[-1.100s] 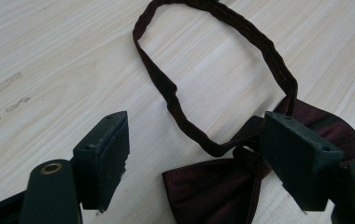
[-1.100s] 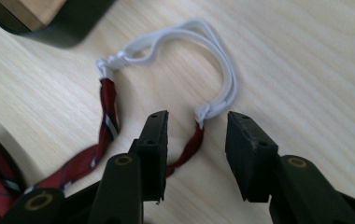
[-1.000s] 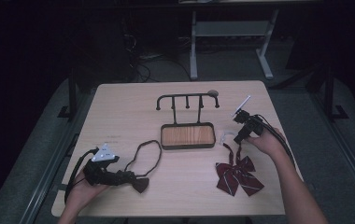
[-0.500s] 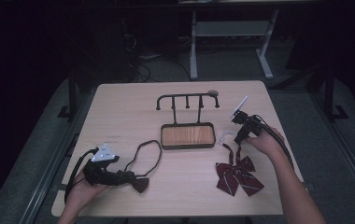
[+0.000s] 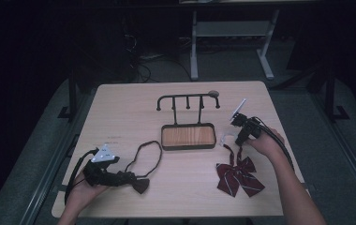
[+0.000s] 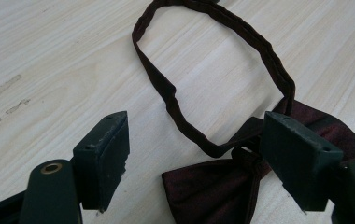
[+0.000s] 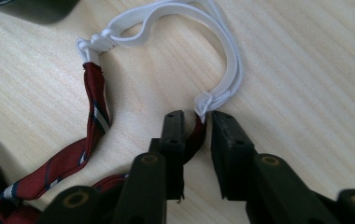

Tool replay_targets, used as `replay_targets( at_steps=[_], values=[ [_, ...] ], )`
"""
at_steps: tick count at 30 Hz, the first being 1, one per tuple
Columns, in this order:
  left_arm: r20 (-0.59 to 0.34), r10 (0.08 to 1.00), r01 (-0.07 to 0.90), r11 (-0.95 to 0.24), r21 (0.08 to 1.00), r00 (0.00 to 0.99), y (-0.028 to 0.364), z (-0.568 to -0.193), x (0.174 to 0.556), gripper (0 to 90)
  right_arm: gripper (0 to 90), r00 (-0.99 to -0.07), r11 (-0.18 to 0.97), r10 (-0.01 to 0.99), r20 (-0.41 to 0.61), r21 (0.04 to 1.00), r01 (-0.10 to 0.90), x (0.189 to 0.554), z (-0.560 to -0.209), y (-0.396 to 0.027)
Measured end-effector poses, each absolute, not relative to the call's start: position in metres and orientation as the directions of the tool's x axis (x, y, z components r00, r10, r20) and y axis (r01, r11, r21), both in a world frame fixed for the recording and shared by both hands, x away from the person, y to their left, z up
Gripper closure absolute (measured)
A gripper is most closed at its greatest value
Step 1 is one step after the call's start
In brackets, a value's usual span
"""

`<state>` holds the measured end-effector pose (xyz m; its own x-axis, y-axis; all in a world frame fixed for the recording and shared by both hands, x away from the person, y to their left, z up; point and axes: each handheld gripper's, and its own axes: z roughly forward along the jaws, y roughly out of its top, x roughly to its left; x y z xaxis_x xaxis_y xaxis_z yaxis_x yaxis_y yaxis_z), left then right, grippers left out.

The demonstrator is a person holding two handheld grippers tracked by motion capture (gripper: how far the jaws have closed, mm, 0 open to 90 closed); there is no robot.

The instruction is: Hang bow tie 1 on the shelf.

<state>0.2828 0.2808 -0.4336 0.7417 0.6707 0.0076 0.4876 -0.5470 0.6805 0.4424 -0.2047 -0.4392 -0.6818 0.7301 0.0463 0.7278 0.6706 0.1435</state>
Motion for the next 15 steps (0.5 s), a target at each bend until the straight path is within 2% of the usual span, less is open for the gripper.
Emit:
replay_targets(
  at_steps=[4,15],
  values=[
    [0.005,0.671,0.487,-0.544,0.684,0.742,0.28,-0.433,0.282,24.8,85.0,-0.688,0.677,0.725,0.038,0.145,0.721,0.441,-0.439,-0.204],
    [0.006,0.666,0.482,-0.546,0.685,0.746,0.279,-0.433,0.282,24.8,86.8,-0.718,0.7,0.69,0.092,0.171,0.694,0.435,-0.426,-0.208]
  ],
)
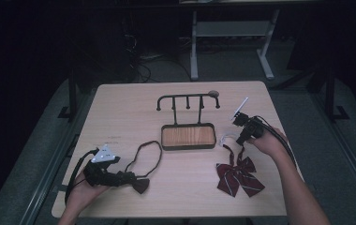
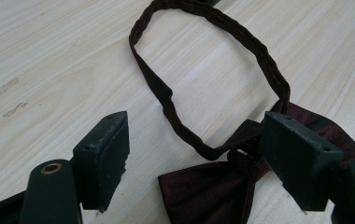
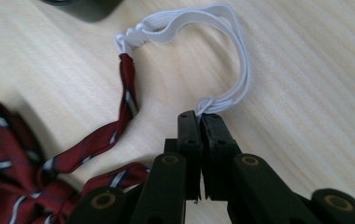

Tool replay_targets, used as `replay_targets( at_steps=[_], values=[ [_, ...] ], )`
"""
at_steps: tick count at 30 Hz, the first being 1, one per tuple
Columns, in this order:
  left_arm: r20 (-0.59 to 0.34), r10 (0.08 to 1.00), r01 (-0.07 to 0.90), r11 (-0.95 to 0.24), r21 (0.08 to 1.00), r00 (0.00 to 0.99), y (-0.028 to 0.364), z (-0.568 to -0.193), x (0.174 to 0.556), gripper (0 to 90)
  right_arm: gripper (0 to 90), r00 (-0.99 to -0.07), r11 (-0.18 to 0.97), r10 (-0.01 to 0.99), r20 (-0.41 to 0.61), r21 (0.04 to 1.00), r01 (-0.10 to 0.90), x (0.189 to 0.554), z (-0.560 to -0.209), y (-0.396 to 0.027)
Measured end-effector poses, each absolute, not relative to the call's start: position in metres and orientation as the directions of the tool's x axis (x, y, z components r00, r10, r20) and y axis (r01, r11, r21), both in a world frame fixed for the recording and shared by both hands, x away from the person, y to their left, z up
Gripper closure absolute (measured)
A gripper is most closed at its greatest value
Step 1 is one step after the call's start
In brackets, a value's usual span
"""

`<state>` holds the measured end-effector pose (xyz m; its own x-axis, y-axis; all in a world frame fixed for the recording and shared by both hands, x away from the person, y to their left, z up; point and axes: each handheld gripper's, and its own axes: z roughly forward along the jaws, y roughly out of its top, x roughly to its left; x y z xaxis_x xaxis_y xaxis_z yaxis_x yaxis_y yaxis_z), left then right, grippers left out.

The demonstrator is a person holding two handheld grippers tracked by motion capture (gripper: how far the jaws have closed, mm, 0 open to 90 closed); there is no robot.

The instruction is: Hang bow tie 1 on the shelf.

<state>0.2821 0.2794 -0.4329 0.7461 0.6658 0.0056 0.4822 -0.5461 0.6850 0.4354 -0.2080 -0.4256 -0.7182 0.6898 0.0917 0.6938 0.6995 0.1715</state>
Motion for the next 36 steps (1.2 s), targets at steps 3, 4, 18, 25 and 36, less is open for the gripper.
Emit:
replay_targets(
  at_steps=[3,4,18,25,36],
  values=[
    [0.005,0.665,0.482,-0.547,0.685,0.747,0.279,-0.433,0.282,24.8,86.8,-0.723,0.702,0.683,0.1,0.182,0.689,0.434,-0.422,-0.209],
    [0.004,0.664,0.482,-0.547,0.685,0.747,0.279,-0.433,0.282,24.8,86.8,-0.731,0.706,0.673,0.11,0.2,0.68,0.432,-0.416,-0.21],
    [-0.003,0.666,0.488,-0.543,0.684,0.746,0.278,-0.434,0.282,24.5,86.9,-0.79,0.739,0.6,0.13,0.287,0.609,0.415,-0.377,-0.207],
    [-0.002,0.666,0.489,-0.546,0.681,0.746,0.278,-0.435,0.283,24.5,87.0,-0.806,0.748,0.576,0.139,0.308,0.587,0.41,-0.367,-0.205],
    [-0.004,0.666,0.489,-0.544,0.682,0.746,0.279,-0.435,0.283,24.4,87.0,-0.822,0.739,0.546,0.163,0.369,0.564,0.404,-0.351,-0.211]
  ],
)
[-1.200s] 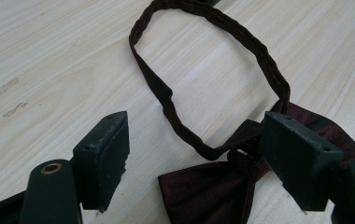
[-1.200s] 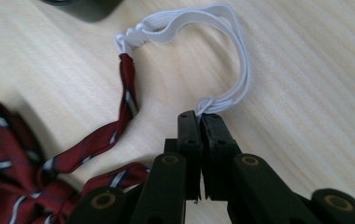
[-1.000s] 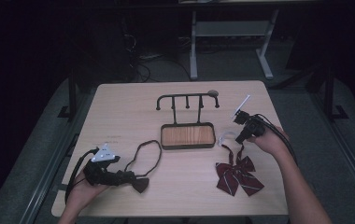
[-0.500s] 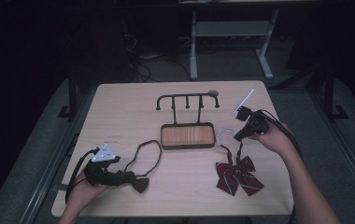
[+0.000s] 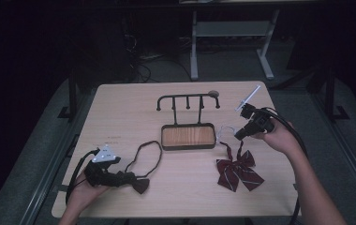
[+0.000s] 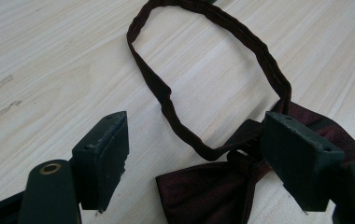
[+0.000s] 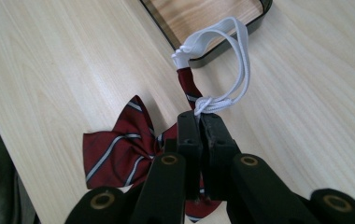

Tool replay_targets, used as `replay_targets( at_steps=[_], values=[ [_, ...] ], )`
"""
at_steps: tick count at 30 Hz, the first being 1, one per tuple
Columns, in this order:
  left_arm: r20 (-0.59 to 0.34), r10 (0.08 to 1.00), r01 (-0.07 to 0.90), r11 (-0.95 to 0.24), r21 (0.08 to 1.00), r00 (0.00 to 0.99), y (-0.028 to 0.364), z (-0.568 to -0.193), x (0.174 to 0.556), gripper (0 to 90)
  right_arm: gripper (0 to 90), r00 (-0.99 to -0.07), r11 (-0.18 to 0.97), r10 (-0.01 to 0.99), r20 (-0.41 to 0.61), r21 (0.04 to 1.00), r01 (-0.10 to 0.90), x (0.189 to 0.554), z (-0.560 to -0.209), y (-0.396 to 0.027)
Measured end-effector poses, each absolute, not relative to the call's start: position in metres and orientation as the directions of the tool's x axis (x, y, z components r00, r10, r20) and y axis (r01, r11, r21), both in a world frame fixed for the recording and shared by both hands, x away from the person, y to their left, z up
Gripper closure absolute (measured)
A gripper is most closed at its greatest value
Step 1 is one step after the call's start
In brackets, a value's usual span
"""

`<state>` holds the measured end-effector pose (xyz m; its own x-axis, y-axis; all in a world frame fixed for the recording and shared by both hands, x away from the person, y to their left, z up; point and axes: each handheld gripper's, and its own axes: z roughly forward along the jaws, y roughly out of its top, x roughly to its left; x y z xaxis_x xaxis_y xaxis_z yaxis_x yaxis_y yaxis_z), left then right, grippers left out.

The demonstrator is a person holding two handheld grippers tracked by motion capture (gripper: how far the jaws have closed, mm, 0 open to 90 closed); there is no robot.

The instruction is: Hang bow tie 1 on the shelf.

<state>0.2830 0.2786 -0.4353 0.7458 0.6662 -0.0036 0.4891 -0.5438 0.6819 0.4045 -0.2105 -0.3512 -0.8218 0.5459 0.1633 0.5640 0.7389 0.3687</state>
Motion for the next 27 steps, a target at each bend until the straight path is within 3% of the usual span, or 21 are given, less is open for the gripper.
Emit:
replay_targets(
  at_steps=[27],
  values=[
    [-0.001,0.656,0.483,-0.555,0.678,0.755,0.276,-0.436,0.288,24.4,87.1,-0.843,0.754,0.526,0.114,0.397,0.524,0.394,-0.314,-0.206]
  ],
)
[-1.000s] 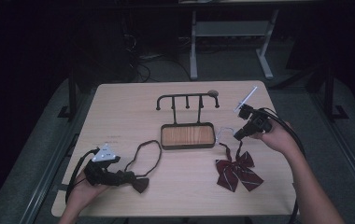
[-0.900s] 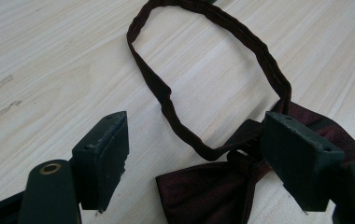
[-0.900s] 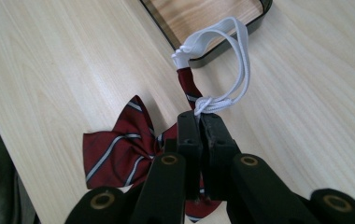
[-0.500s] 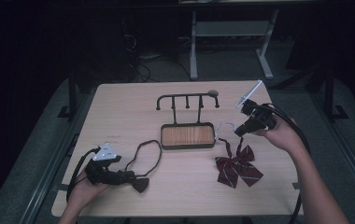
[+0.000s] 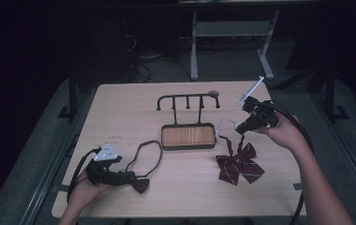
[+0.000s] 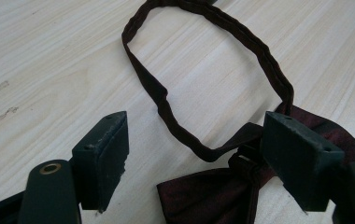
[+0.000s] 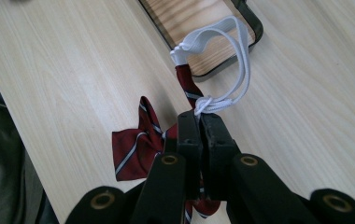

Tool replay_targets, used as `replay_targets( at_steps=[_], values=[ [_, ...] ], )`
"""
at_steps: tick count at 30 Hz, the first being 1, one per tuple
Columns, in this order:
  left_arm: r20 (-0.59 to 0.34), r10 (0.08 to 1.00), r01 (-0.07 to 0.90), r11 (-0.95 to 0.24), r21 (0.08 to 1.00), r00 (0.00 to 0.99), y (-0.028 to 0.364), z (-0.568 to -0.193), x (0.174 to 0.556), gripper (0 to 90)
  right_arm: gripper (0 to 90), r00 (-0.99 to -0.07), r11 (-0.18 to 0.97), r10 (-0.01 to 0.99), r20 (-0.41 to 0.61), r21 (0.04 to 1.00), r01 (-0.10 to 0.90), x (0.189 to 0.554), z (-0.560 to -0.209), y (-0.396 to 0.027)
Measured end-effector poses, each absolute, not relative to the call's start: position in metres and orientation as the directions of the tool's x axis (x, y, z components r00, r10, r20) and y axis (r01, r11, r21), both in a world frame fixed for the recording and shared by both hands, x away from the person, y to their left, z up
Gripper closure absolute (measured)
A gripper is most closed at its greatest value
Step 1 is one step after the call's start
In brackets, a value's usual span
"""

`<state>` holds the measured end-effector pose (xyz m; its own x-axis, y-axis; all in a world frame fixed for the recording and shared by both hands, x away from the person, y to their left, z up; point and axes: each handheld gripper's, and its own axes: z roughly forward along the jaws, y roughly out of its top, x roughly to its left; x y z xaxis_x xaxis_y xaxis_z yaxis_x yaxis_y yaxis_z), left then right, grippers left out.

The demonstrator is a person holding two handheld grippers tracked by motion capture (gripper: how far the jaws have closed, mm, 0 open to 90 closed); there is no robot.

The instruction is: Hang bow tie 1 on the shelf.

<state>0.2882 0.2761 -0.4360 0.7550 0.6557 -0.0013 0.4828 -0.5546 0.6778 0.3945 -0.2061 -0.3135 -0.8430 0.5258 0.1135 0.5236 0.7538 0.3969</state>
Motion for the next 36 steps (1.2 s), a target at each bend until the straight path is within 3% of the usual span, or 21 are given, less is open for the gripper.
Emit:
replay_targets(
  at_steps=[36],
  values=[
    [0.004,0.656,0.481,-0.557,0.677,0.755,0.275,-0.435,0.287,24.1,87.2,-0.863,0.774,0.504,0.041,0.423,0.472,0.398,-0.269,-0.187]
  ],
)
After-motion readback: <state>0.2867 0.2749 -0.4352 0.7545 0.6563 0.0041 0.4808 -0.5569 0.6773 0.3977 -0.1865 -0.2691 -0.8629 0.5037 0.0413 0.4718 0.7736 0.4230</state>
